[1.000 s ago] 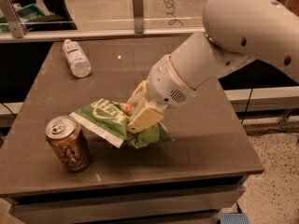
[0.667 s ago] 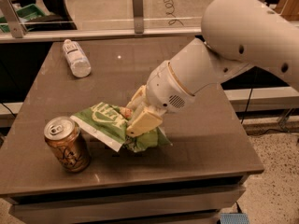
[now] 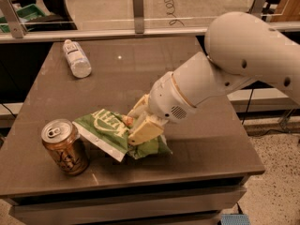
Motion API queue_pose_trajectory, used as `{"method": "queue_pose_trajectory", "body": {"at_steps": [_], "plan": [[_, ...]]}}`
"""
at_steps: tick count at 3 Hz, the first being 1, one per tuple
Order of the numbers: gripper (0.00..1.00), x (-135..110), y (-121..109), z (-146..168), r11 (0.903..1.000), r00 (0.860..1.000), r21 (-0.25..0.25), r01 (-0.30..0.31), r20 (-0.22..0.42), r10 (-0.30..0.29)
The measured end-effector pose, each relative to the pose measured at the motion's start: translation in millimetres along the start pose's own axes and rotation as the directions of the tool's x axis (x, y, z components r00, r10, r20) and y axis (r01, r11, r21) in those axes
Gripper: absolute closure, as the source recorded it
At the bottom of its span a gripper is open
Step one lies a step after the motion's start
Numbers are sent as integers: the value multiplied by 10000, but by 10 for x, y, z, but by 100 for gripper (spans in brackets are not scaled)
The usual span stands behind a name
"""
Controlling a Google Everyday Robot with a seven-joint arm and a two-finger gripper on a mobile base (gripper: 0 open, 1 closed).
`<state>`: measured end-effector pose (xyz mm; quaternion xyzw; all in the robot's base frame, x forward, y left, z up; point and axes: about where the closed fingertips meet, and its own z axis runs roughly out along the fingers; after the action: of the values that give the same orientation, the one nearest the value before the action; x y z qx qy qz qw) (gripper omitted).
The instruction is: Move green jalapeno chip bag near orange can
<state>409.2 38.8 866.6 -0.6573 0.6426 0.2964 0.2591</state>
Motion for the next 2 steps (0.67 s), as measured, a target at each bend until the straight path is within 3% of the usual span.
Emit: {"method": "queue_pose_trajectory", "body": {"at_steps": [2], "plan": [[36, 47, 43, 13, 9997, 9997, -19, -247, 77, 247]]}}
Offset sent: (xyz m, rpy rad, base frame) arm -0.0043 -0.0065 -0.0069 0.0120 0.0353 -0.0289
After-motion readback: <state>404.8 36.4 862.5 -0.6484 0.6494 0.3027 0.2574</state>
